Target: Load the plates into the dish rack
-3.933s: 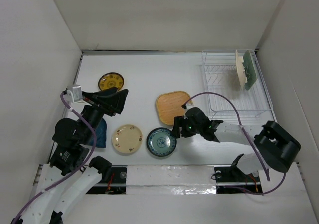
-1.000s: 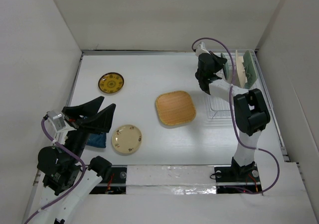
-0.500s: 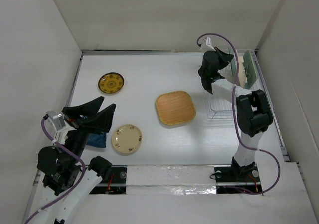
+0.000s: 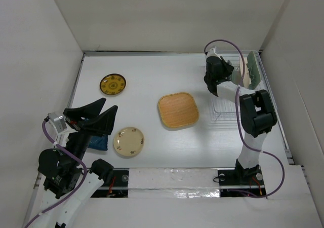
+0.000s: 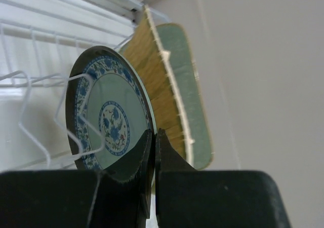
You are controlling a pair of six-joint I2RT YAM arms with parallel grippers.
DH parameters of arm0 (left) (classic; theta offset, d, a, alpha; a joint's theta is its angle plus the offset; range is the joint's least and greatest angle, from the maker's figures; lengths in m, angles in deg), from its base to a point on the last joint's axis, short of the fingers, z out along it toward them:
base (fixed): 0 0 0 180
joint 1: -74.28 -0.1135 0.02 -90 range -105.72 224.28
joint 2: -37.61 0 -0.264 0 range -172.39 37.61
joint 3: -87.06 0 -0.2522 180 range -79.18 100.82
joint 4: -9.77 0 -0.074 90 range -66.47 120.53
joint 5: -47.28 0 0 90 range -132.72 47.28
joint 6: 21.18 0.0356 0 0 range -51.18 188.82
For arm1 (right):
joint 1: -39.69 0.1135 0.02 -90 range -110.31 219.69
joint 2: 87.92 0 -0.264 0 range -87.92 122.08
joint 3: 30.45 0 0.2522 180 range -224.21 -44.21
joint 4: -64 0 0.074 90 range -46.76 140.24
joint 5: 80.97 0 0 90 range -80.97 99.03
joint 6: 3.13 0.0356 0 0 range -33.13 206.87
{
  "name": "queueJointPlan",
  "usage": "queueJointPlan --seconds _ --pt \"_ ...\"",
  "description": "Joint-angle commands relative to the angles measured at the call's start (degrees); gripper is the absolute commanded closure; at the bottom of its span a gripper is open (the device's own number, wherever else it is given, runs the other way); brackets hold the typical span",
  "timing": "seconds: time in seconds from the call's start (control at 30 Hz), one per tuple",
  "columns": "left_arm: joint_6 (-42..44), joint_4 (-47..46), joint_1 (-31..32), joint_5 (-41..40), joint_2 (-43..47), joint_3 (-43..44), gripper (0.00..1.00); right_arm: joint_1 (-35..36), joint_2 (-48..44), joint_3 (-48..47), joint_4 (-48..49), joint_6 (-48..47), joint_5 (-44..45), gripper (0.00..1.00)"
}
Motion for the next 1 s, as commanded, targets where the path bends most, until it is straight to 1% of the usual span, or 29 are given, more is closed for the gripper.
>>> queueJointPlan --seconds 0.0,0.07,0.1,0.13,0.17,0.23,0.27,0.3,0.33,0.37,0.4,0.5,0.6,0.63,0.67,0.7,0.73,0.8,0.97 --pt "-0.45 -3.15 -0.31 0.53 -1.03 -0.53 0.36 -2.22 -0.09 -2.37 -8.87 16.15 -4.46 1.0" --pt "-0.45 -3.24 -0.31 0.52 -1.12 -0.71 0.36 -3.8 -0.61 -4.48 -14.83 21.89 -8.05 1.0" --pt "-0.37 -3.24 -0.31 0.7 -1.12 -0.79 0.36 -3.81 -1.05 -5.09 -16.43 26.79 -8.95 1.0" --pt "-0.54 -3.33 -0.31 0.79 -1.21 -1.14 0.36 -4.59 -1.58 -6.06 -17.75 29.1 -9.83 0.96" --pt "-0.54 -3.5 -0.31 0.79 -1.3 -1.23 0.36 -5.21 -2.8 -6.5 -19.86 30.95 -11.4 0.83" --pt "-0.54 -3.33 -0.31 0.79 -1.74 -1.24 0.36 -5.21 -4.04 -7.38 -22.06 35.51 -12.9 0.64" --pt "-0.54 -3.33 -0.31 0.79 -1.82 -1.24 0.36 -5.21 -4.65 -8.34 -23.81 36.58 -13.87 0.46" --pt "-0.45 -3.33 -0.31 0.79 -2.0 -1.15 0.36 -5.21 -5.79 -8.79 -24.44 37.46 -14.4 0.4" --pt "-0.45 -3.33 -0.31 0.79 -2.09 -1.23 0.36 -5.21 -6.32 -9.4 -26.62 39.04 -14.58 0.34" --pt "-0.45 -3.33 -0.31 0.79 -2.18 -1.15 0.36 -5.21 -6.85 -9.93 -28.91 39.92 -15.36 0.26" --pt "-0.45 -3.33 -0.31 0.7 -2.35 -1.23 0.36 -5.73 -8.25 -10.46 -29.89 41.67 -15.89 0.22" --pt "-0.45 -3.24 -0.31 0.61 -2.61 -1.23 0.37 -5.74 -11.76 -8.72 -31.04 44.23 -18.97 0.2" --pt "-0.37 -3.24 -0.31 0.61 -2.88 -1.15 0.37 -6.26 -17.13 -5.46 -28.59 46.17 -19.59 0.2" --pt "-0.45 -3.33 -0.31 0.79 -2.88 -1.15 0.37 -6.27 -18.27 -3.02 -27.8 46.17 -18.72 0.21" --pt "-0.45 -3.33 -0.31 0.87 -2.97 -1.23 0.37 -6.88 -20.11 -1.69 -25.61 46.0 -16.19 0.29" --pt "-0.45 -3.33 -0.31 0.96 -2.97 -1.23 0.37 -6.88 -20.56 -0.54 -24.89 45.56 -14.94 0.31" --pt "-0.54 -3.33 -0.31 1.05 -2.88 -1.24 0.37 -7.58 -20.74 0.69 -24.89 44.51 -13.98 0.32" --pt "-0.45 -3.33 -0.31 1.05 -2.62 -1.15 0.37 -8.11 -19.17 0.26 -26.37 44.67 -12.3 0.31" --pt "-0.54 -3.33 -0.31 0.96 -2.27 -1.32 0.37 -8.73 -15.74 -2.55 -30.24 46.08 -14.23 0.3"
